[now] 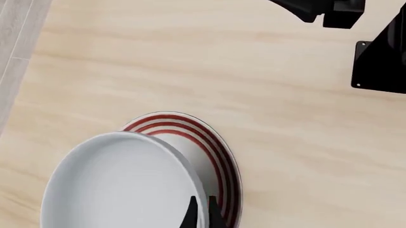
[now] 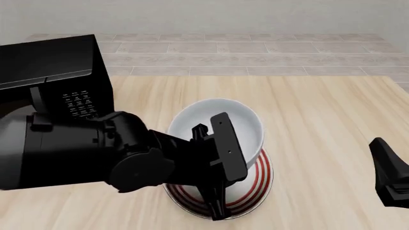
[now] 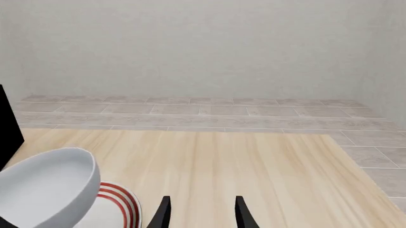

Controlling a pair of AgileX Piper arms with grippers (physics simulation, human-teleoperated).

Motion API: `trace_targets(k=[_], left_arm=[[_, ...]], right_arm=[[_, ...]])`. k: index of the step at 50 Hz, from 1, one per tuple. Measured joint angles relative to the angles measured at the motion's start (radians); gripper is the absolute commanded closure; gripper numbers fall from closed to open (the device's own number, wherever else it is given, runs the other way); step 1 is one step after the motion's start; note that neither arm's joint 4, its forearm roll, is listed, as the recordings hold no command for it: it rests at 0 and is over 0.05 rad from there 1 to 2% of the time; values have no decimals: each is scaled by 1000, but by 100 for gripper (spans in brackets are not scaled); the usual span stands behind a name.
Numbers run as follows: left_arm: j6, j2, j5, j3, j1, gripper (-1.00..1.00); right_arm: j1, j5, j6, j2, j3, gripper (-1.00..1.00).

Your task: Pick up the white bowl and put it on the plate.

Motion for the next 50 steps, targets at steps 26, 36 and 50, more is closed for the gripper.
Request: trace_targets(k=[26, 36, 50], left_arm=[[-4, 56, -29, 15, 19, 100], [-9, 69, -38, 22, 18, 100], [-17, 80, -48, 28, 12, 100]], right_arm=[[0, 0, 0, 0, 0, -100], [0, 0, 0, 0, 0, -100], [0, 0, 0, 0, 0, -100]])
